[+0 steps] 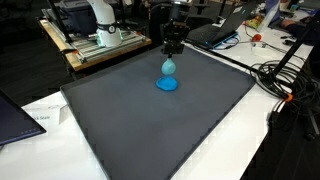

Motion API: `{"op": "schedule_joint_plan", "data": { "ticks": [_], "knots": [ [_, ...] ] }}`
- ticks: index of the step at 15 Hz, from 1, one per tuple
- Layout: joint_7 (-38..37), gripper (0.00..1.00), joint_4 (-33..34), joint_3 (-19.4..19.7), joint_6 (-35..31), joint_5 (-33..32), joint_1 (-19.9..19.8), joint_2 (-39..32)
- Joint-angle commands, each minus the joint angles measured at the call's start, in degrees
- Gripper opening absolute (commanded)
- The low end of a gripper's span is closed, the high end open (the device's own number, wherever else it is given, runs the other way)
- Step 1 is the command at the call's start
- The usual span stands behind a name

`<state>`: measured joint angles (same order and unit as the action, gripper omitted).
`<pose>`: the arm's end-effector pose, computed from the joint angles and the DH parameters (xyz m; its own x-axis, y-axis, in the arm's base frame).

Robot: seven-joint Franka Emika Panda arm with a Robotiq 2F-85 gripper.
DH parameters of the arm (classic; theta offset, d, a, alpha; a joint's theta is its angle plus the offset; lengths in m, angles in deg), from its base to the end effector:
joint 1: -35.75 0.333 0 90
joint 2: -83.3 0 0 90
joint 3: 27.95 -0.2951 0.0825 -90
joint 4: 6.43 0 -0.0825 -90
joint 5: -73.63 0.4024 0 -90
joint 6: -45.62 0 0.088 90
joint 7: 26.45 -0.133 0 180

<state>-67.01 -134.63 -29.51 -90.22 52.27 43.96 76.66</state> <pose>0.5451 0.0831 0.2613 0.9563 -0.2491 0.1534 -0.2773 -0.9387 0.2048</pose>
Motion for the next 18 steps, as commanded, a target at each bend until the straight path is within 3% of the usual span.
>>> {"op": "schedule_joint_plan", "data": {
  "ticks": [1, 7, 10, 15, 17, 18],
  "knots": [
    [-5.0, 0.22, -12.5, 0.4, -9.1, -6.1, -0.8, 9.5],
    [-10.2, 0.22, -19.9, -0.9, -20.4, -15.4, -5.4, 15.0],
    [-8.3, 0.22, -20.2, 1.3, -24.2, -15.8, -5.0, 14.8],
    [0.5, 0.22, -19.0, 3.9, -28.2, -9.2, -4.0, 12.9],
    [8.3, 0.22, -18.5, 5.4, -28.0, -1.4, -2.6, 11.8],
    [13.5, 0.22, -18.3, 3.4, -27.4, 4.4, -4.3, 11.5]
  ]
}}
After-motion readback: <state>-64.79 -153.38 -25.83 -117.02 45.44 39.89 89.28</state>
